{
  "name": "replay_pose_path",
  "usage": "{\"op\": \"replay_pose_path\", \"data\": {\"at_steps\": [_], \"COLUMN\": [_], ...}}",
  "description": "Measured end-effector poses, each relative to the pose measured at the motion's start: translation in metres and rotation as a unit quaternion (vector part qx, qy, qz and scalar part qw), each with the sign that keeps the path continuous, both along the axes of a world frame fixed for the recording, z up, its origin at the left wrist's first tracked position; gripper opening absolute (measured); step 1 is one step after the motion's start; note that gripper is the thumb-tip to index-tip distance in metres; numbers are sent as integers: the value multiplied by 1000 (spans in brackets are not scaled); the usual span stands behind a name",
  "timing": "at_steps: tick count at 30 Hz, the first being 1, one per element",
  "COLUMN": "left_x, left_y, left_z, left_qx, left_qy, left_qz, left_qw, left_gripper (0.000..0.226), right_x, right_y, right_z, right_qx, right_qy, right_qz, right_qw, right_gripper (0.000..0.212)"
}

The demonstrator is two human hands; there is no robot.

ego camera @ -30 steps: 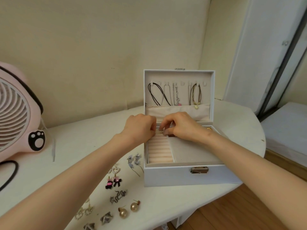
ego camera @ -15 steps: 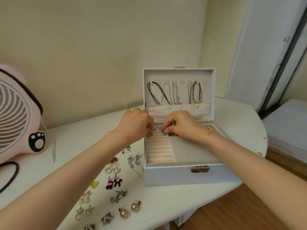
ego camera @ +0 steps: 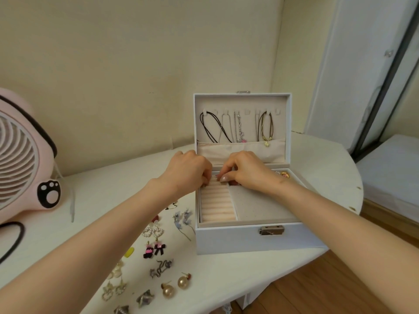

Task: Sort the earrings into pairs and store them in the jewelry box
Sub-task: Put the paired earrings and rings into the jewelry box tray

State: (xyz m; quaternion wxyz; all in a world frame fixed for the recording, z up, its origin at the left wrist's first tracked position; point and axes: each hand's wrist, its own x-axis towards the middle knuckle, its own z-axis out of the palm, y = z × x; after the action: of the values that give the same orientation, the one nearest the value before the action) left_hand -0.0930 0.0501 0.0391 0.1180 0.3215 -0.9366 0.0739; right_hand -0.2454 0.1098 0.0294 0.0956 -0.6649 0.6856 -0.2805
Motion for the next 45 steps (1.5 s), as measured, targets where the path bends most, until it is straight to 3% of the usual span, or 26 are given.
{"op": "replay_pose_path", "data": {"at_steps": [18, 23, 32, 40, 45], "left_x": [-4, -7, -7, -6, -9], "left_y": [4, 5, -2, -3, -8], "left_z": [-2, -1, -4, 9, 6], "left_qx": [-72, -44, 42, 69, 94], "left_qy": [-37, -37, 41, -23, -5], "left_qz": [28, 41, 49, 26, 32], "left_qw": [996, 997, 997, 997, 995], "left_gripper": [23, 31, 17, 17, 12], "right_x": [1, 1, 0, 0, 1], "right_y": [0, 0, 3, 3, 3], "right_z": [-2, -2, -1, -2, 0], "right_qx": [-6, -3, 4, 4, 10], "right_qy": [23, 30, 29, 29, 27], "right_qz": [-16, -10, -47, -31, -20], "right_qw": [1000, 1000, 998, 999, 999], "right_gripper": [16, 16, 14, 17, 15]}}
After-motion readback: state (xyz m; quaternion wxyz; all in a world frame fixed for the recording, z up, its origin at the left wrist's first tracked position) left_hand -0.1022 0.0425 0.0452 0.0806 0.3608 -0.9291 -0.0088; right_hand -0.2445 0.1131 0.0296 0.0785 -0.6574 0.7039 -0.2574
